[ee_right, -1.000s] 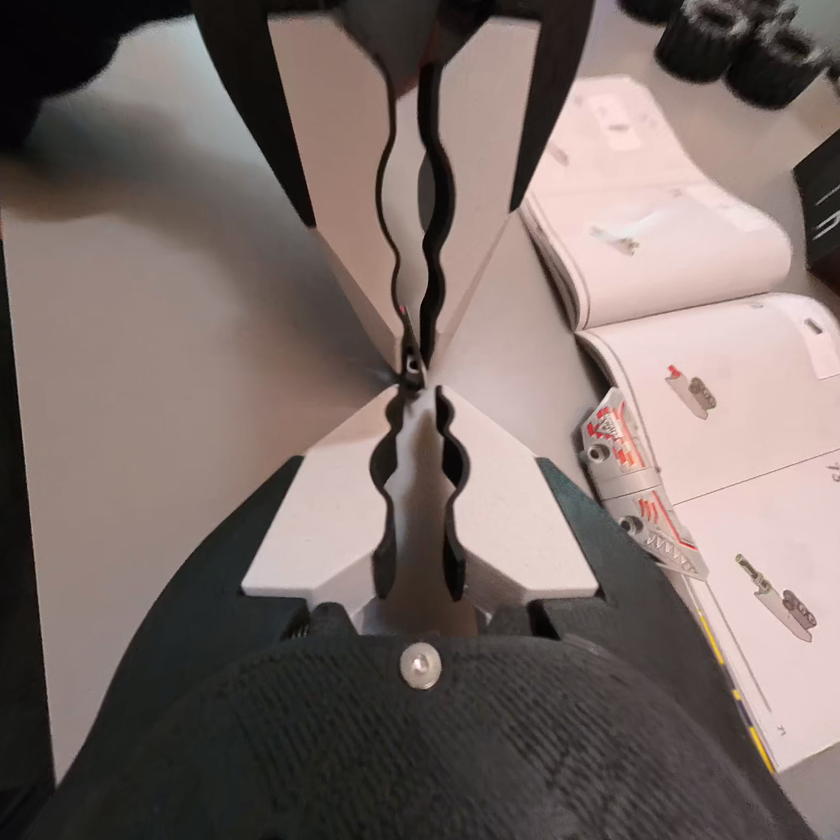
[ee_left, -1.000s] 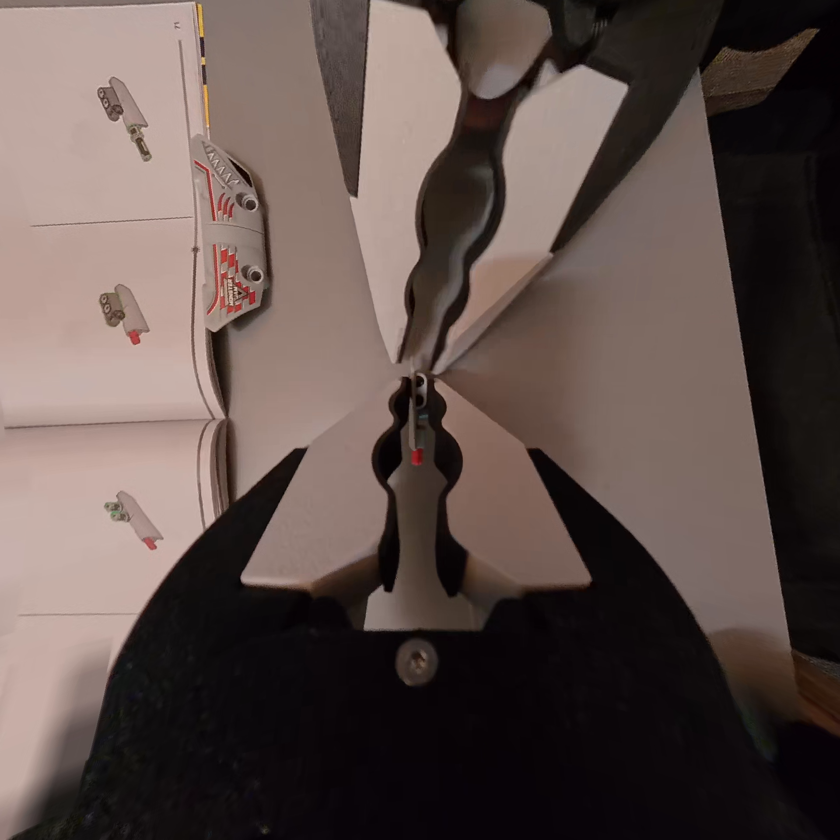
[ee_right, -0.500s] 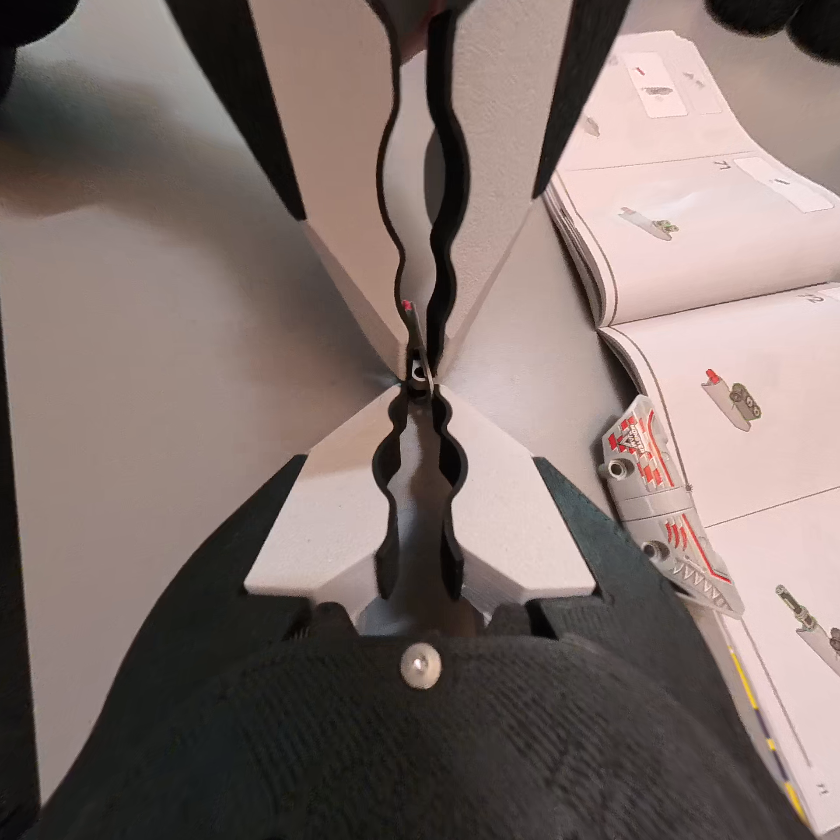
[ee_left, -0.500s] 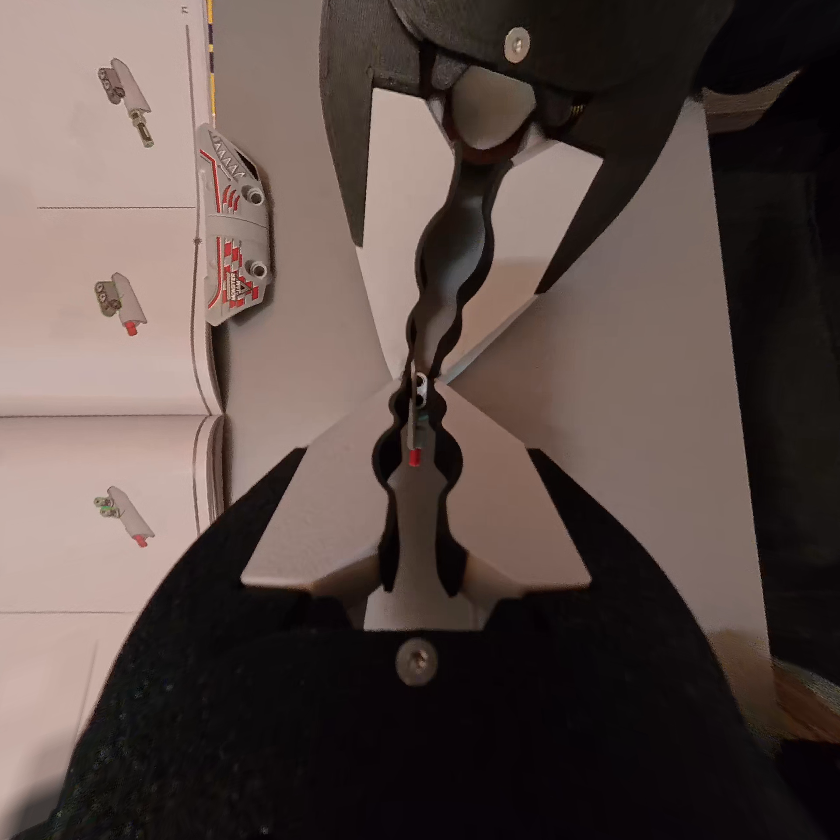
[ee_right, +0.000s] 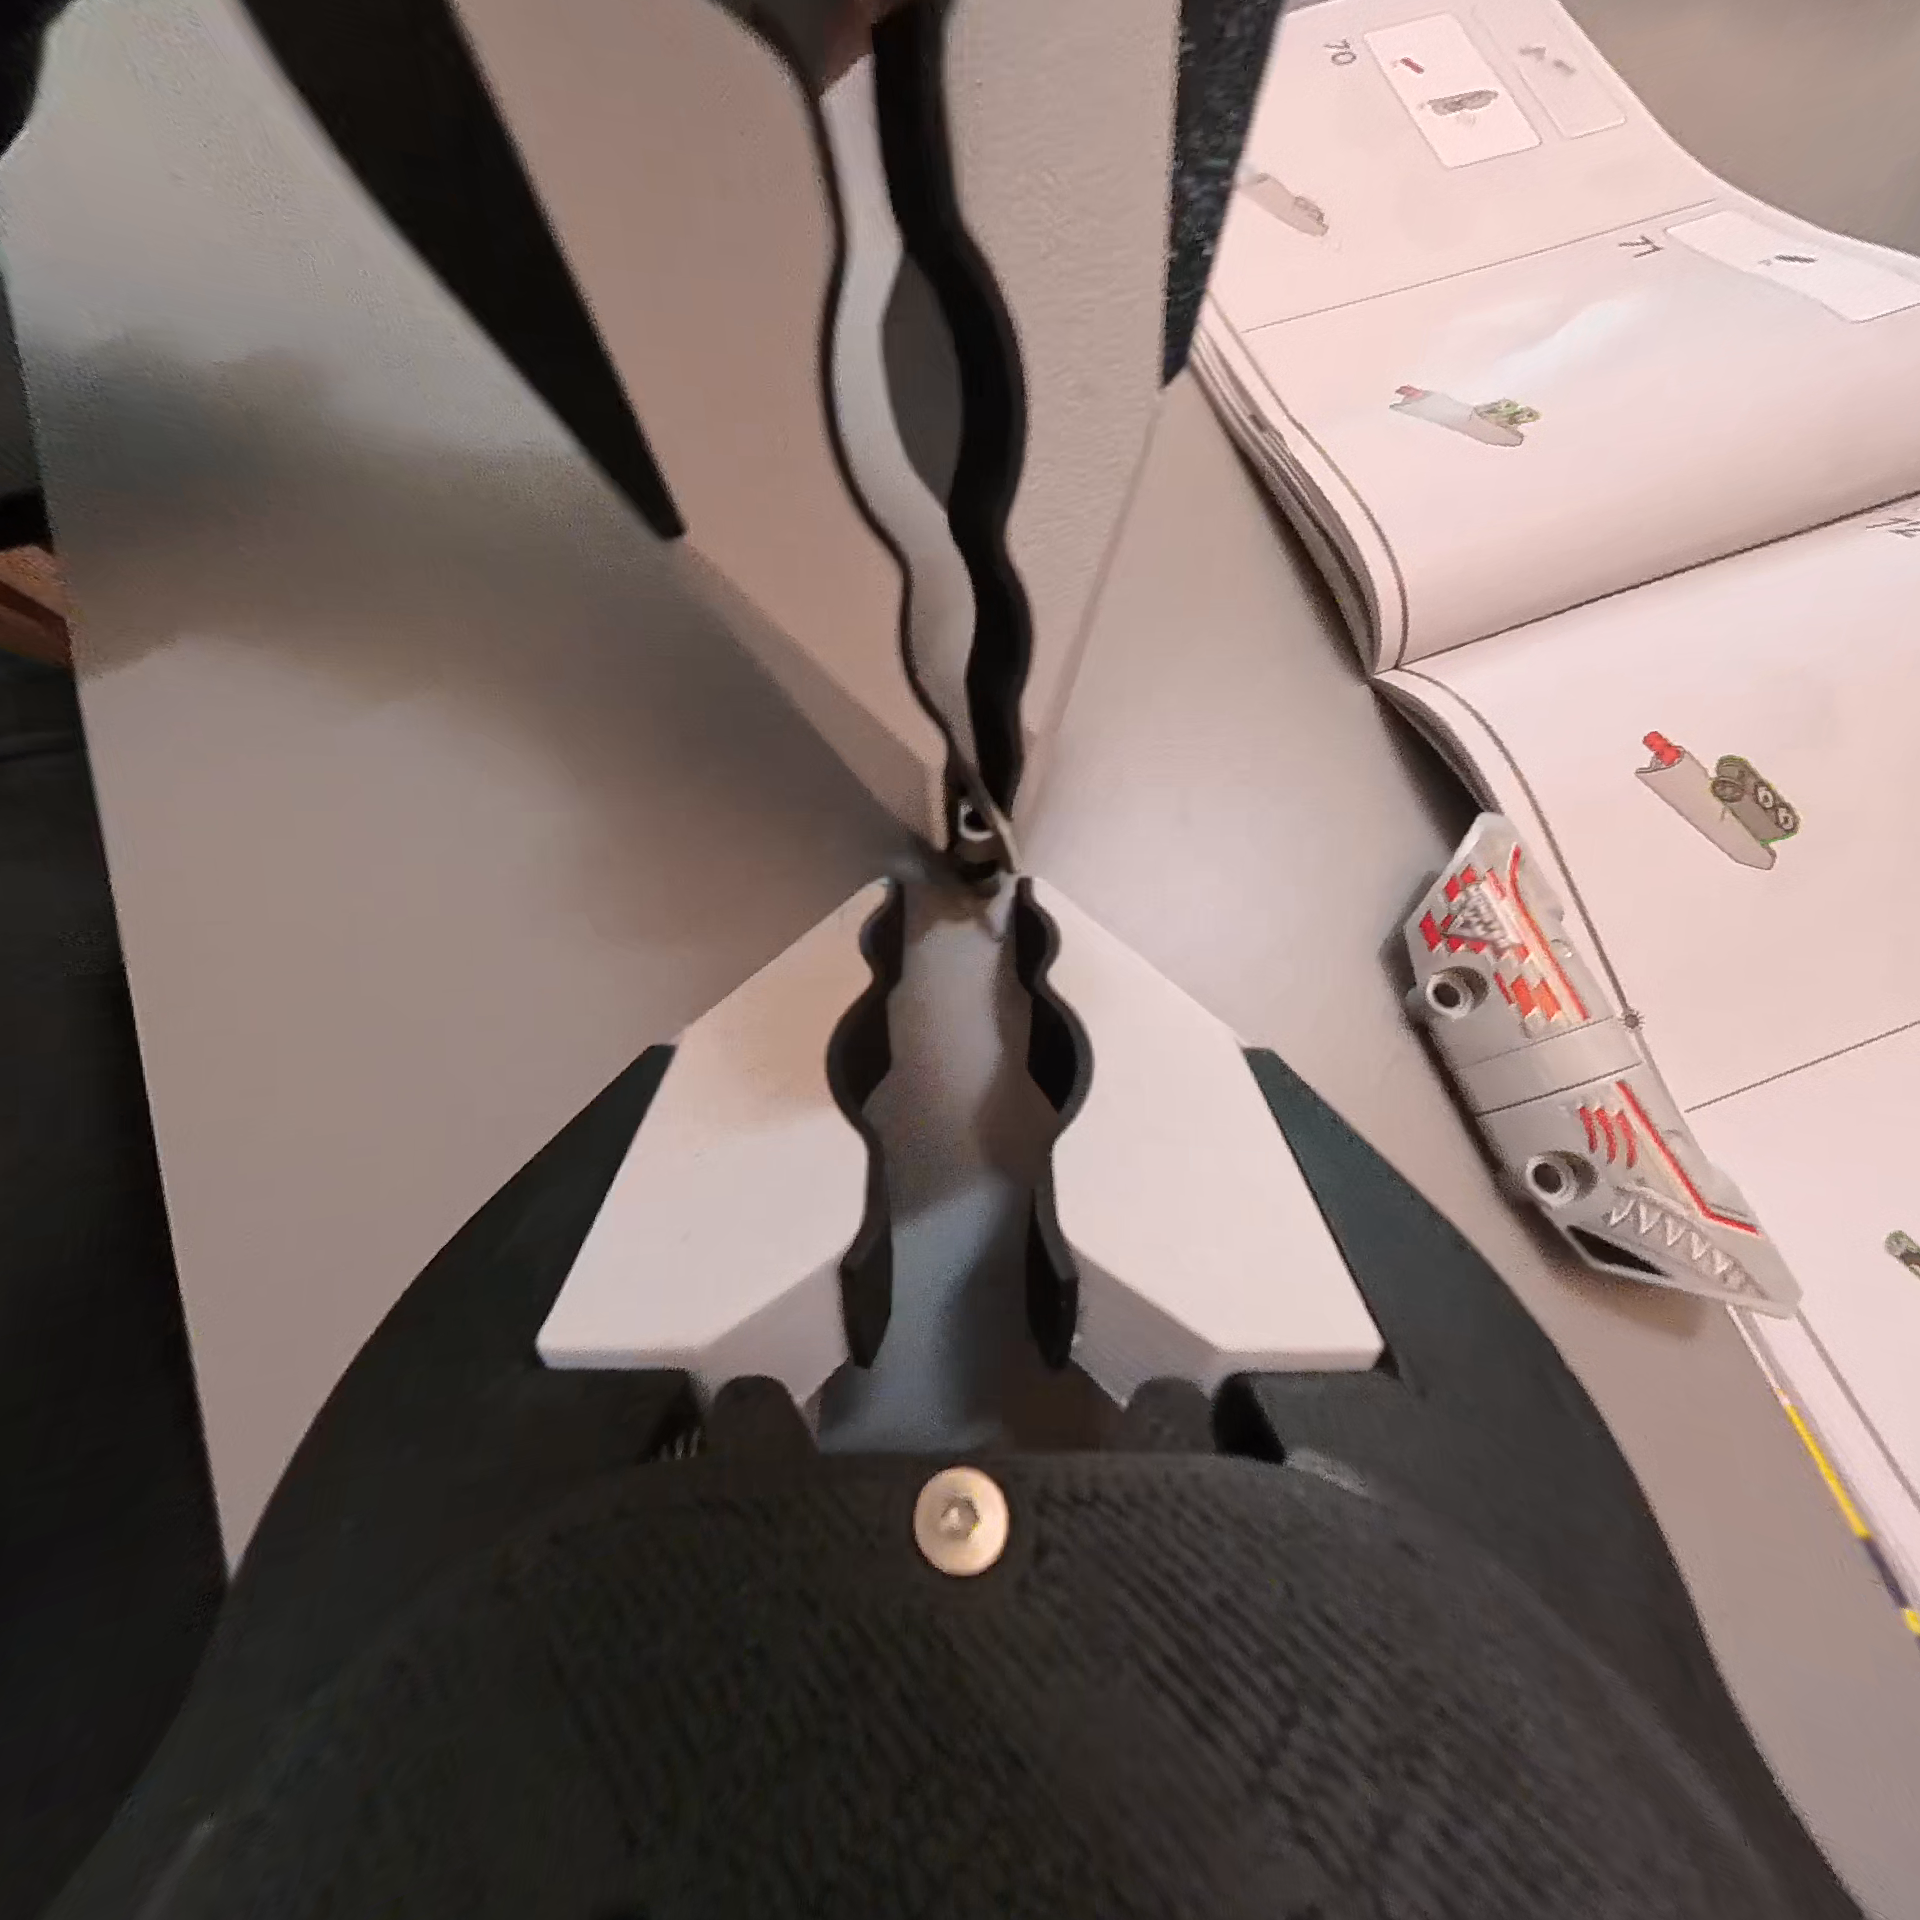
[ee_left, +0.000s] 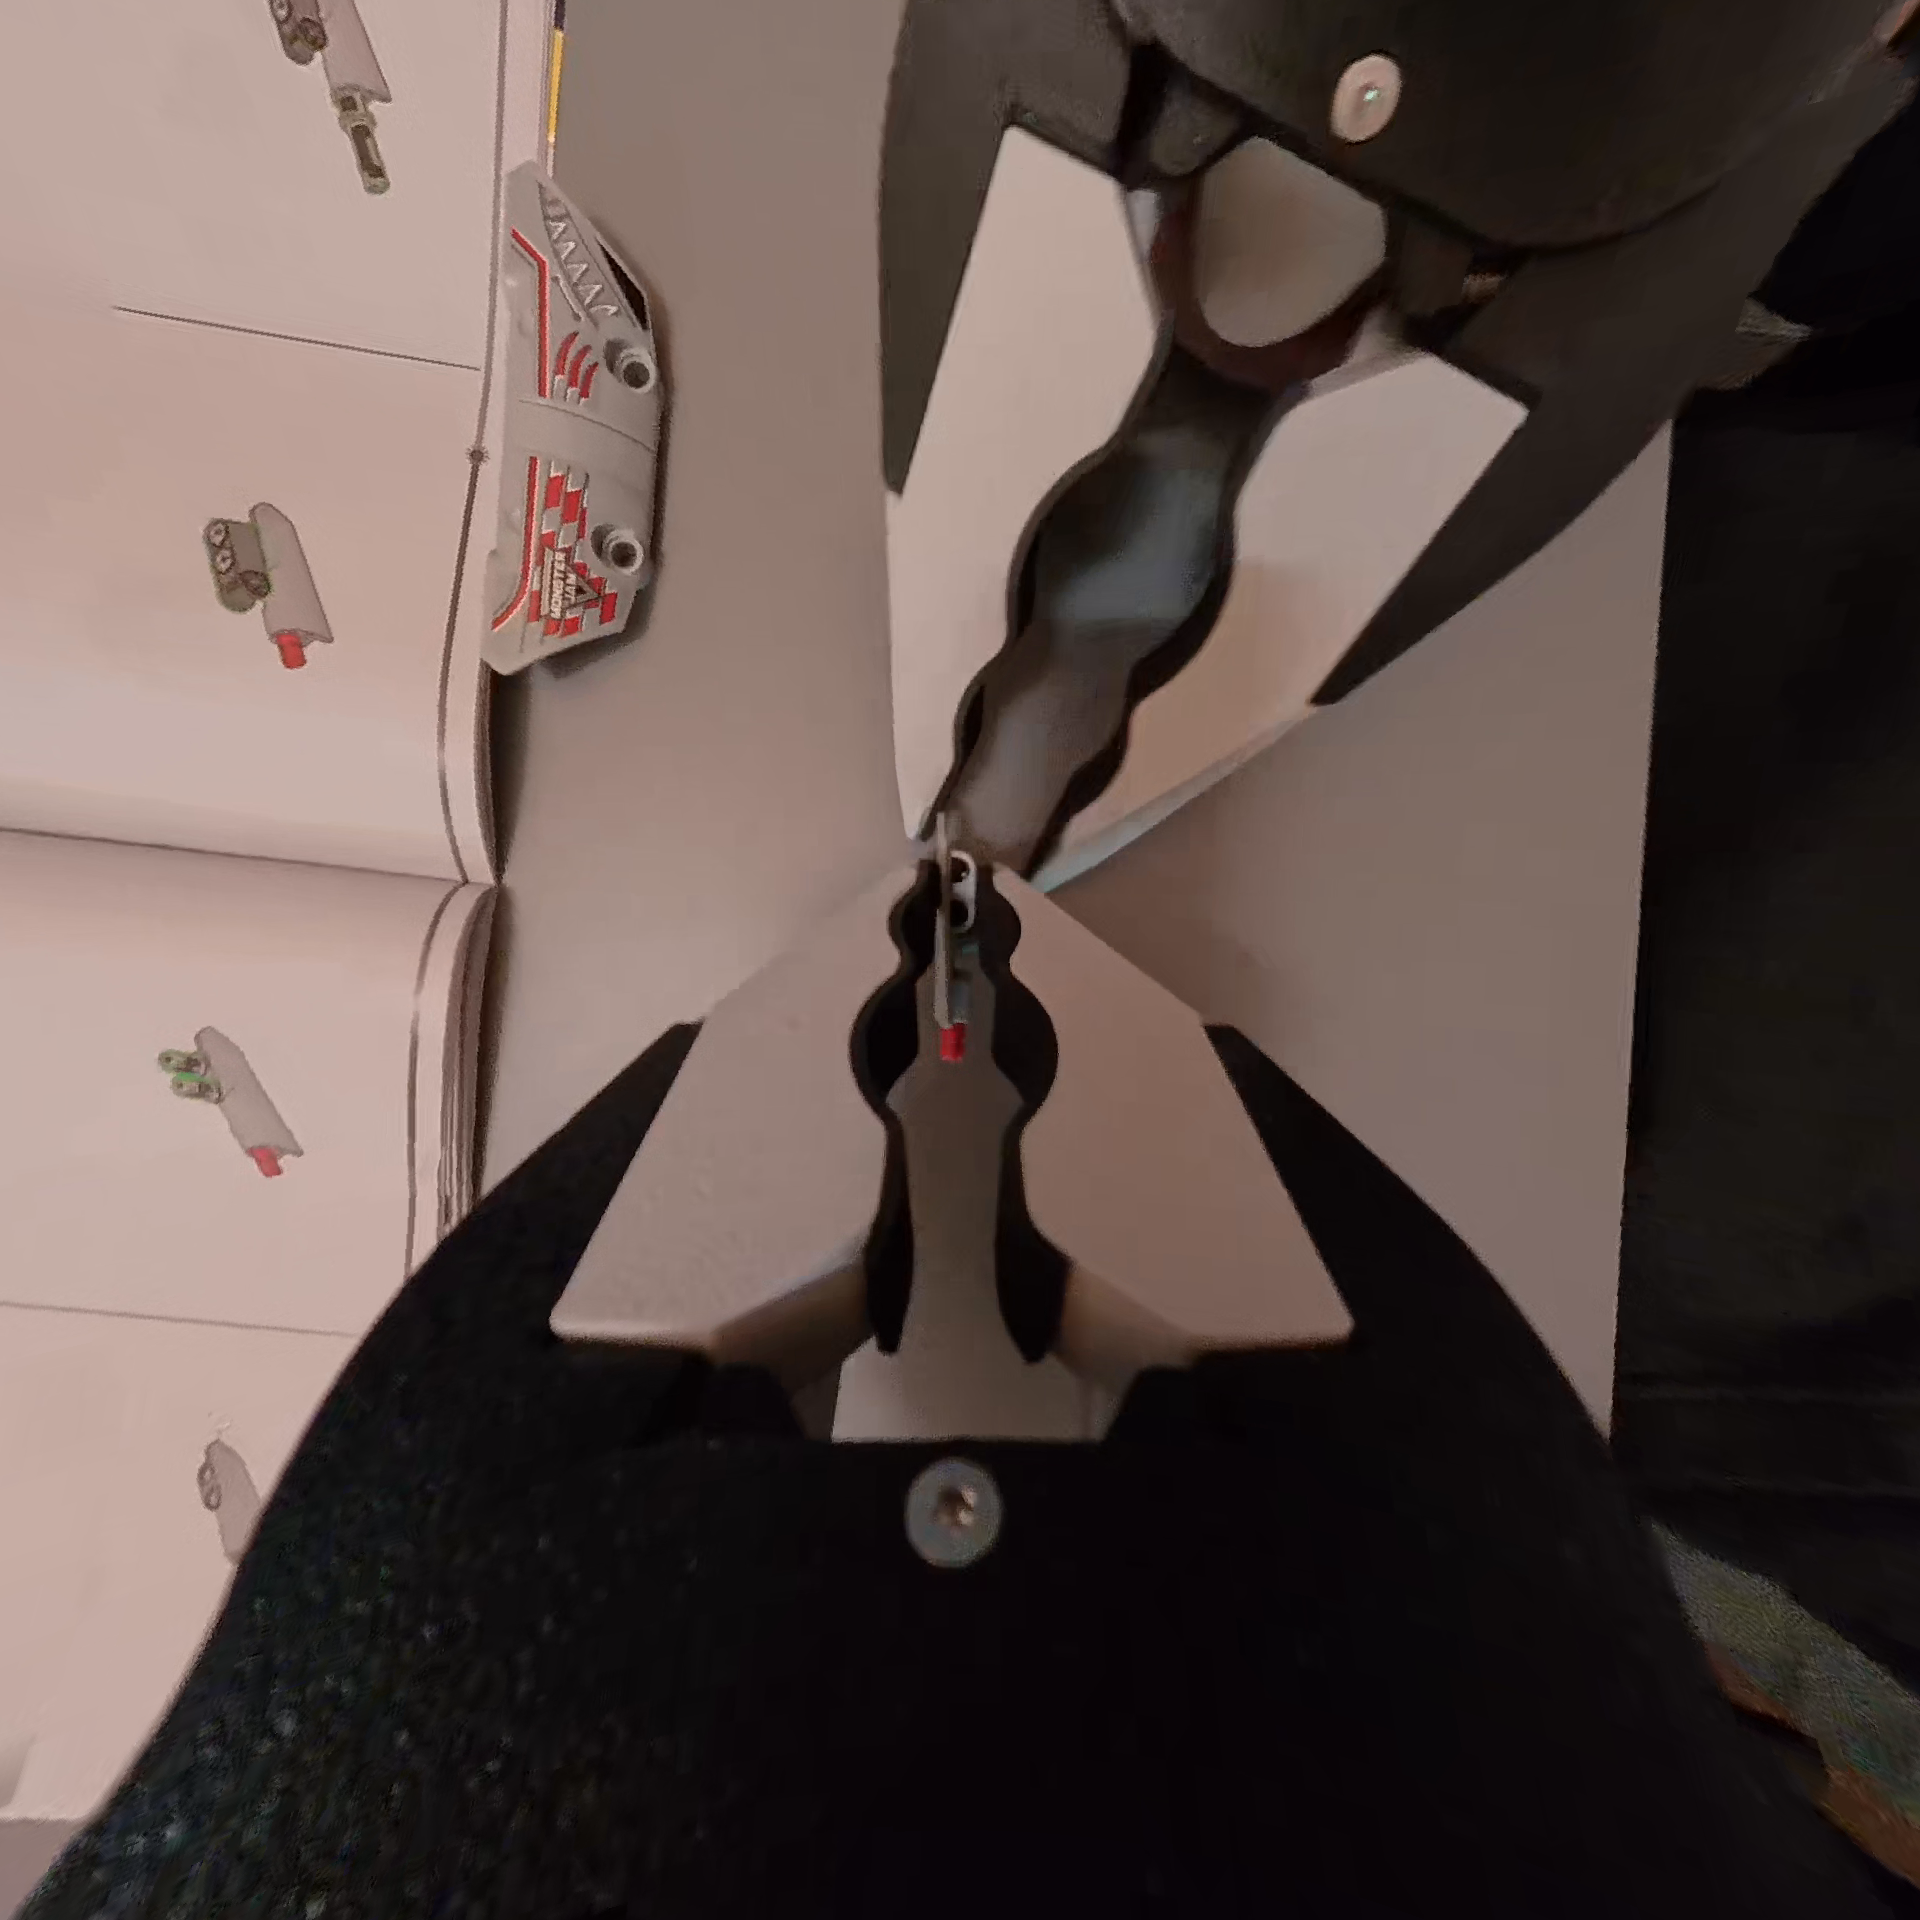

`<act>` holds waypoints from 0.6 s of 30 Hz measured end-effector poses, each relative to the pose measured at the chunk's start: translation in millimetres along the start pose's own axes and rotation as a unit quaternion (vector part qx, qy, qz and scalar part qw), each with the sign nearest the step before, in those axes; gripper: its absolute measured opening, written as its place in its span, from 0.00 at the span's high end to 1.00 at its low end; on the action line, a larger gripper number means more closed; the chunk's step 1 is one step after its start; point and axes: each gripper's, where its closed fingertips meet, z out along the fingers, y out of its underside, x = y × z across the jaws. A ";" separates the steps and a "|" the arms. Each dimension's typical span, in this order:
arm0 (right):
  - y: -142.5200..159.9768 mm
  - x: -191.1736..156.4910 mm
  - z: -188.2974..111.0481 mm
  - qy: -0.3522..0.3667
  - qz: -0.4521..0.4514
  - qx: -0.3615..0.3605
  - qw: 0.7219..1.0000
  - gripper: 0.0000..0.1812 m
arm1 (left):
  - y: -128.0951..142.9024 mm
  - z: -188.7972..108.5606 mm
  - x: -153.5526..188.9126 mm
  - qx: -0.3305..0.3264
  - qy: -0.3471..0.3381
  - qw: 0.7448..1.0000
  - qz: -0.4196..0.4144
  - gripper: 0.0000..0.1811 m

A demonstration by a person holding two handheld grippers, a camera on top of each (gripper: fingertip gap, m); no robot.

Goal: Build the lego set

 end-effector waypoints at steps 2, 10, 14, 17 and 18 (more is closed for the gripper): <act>2.4 -3.2 -2.6 0.004 -0.005 0.000 1.000 0.86 | 1.9 -1.1 0.2 -0.002 0.019 1.000 0.013 0.98; 1.6 -7.6 0.2 -0.016 -0.063 -0.005 0.998 0.80 | 9.1 -4.6 3.3 -0.010 0.077 0.995 0.069 0.97; -4.1 -4.5 5.7 -0.040 -0.061 -0.004 0.997 0.83 | 8.1 -4.2 1.7 0.001 0.074 0.995 0.066 0.98; -6.8 -0.4 9.2 -0.045 -0.064 -0.006 0.997 0.90 | 7.7 -4.1 1.0 0.012 0.067 0.996 0.055 0.98; -7.8 0.1 10.4 -0.051 -0.064 -0.006 0.997 0.92 | 7.7 -4.1 1.0 0.017 0.065 0.996 0.054 0.98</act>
